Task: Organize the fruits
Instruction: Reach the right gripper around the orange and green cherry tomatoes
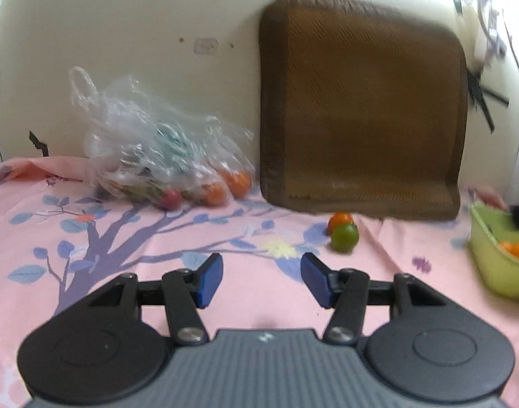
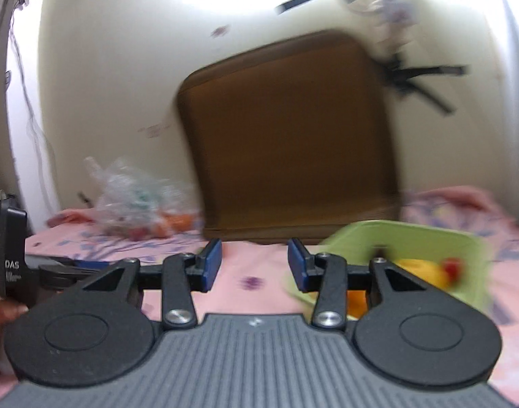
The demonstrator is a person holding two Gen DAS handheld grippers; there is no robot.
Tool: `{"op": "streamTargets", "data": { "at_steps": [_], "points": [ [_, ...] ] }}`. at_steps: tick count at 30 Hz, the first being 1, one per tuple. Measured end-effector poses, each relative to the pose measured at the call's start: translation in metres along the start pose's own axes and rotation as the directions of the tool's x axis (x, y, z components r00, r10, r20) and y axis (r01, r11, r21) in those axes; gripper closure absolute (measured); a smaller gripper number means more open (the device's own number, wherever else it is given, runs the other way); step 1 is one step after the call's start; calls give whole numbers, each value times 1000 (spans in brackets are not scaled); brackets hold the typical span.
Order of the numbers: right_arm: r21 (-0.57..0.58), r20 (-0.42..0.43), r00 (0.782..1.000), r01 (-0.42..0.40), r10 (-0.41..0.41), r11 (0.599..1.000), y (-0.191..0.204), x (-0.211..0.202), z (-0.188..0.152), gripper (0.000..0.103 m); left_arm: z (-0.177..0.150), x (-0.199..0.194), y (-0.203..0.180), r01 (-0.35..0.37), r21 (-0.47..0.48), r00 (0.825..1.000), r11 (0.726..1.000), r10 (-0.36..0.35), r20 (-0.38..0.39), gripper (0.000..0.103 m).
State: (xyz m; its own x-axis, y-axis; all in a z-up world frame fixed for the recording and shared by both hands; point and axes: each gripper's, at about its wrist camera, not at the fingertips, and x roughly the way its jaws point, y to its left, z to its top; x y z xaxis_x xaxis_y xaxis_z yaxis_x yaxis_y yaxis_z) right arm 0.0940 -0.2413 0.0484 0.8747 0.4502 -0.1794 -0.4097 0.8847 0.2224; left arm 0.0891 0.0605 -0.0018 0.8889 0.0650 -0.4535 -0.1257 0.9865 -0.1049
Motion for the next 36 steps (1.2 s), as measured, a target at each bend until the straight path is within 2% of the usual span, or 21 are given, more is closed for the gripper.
{"op": "streamTargets", "data": {
  "at_steps": [5,9,14,17,21,26,29,33,36],
  "points": [
    [3,-110,994,-26,26,1000,39,76,8,57,2,4,8,36,-51,999,998,-37,-13,51],
    [-10,-192,981,-7,5,1000,60,129,12,57,5,16,21,47,-133,996,990,-57,-71,51],
    [-13,-274,958,80,-80,997,58,185,18,57,2,27,35,47,-229,988,972,-79,-131,51],
    [21,-340,936,108,-95,994,52,211,10,57,1,30,38,50,-249,986,967,-87,-140,49],
    [14,-371,922,119,-105,993,55,224,-4,56,2,29,34,43,-223,986,974,-77,-147,47],
    [-93,-365,921,111,-137,990,71,230,-7,58,2,29,36,43,-224,986,974,-77,-148,47],
    [-135,-355,922,112,-154,984,74,231,-7,72,2,29,36,43,-225,986,973,-78,-148,47],
    [-174,-341,929,86,-142,981,75,222,-9,72,2,30,36,45,-227,986,973,-80,-149,47],
    [-189,-333,938,35,-98,981,78,206,-13,72,3,30,41,60,-253,984,966,-100,-146,45]
  ]
}}
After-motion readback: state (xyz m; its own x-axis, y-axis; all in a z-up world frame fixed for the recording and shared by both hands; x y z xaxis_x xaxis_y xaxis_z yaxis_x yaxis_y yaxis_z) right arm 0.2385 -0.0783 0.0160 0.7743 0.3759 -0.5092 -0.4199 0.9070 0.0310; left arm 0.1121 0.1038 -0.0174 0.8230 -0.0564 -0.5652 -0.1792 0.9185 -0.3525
